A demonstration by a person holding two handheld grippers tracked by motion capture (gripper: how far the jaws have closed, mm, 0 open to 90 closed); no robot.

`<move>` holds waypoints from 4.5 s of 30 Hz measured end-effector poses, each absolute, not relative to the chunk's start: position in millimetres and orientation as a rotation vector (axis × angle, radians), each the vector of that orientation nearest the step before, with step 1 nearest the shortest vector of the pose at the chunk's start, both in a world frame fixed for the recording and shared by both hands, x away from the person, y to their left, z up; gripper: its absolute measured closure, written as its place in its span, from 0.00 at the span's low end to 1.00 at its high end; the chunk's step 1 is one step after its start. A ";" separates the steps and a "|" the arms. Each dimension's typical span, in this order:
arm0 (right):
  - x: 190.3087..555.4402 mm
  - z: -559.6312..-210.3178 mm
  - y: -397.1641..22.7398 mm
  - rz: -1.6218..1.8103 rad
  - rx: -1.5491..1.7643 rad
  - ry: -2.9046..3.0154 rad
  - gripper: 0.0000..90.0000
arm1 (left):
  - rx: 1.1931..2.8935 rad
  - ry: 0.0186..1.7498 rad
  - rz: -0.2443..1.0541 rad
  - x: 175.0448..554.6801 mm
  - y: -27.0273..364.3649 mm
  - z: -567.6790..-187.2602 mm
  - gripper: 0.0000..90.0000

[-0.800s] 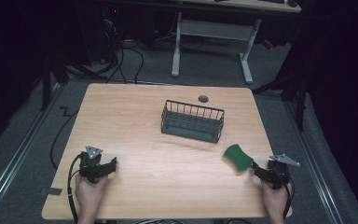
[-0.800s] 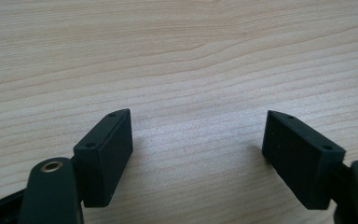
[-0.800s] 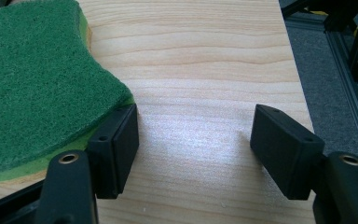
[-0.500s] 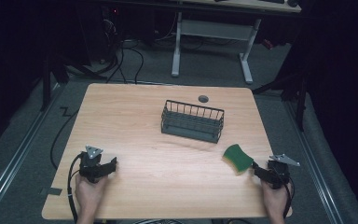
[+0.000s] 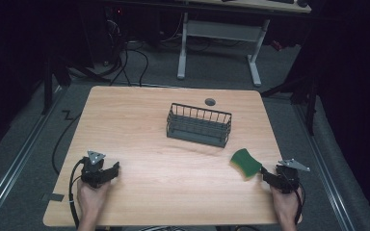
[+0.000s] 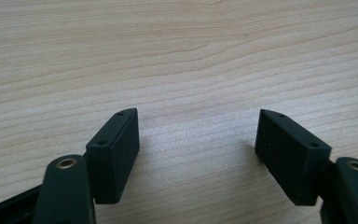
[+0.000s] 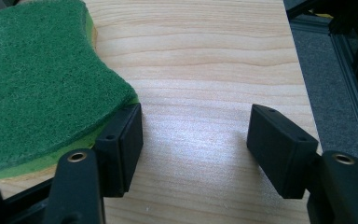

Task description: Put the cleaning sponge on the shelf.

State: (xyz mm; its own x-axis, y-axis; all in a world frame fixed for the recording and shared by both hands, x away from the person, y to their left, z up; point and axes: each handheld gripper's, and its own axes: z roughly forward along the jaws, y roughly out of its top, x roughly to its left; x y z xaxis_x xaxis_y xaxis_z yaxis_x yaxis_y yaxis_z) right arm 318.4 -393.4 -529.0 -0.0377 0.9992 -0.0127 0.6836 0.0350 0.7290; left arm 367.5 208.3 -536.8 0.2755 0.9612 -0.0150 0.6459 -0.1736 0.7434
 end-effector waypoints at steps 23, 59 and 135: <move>313.8 -516.6 -394.8 0.803 1.672 1.738 0.47 | 1.869 1.401 0.571 367.8 209.3 -525.6 0.34; 362.9 -449.7 -332.8 1.093 1.433 1.894 0.59 | 1.926 1.116 0.376 437.1 115.0 -443.6 0.40; 441.5 -437.6 -280.3 0.973 1.484 2.054 0.83 | 2.058 1.125 0.315 496.7 50.3 -445.0 0.86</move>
State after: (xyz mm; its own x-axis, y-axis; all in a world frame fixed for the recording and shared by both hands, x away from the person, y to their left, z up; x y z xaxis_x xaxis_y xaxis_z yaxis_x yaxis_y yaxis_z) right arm 441.5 -280.3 -437.6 -0.3391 0.9388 0.0607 0.6416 0.1836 0.7447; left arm 496.7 50.3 -445.0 0.5822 0.8019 -0.1343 0.6157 -0.3269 0.7170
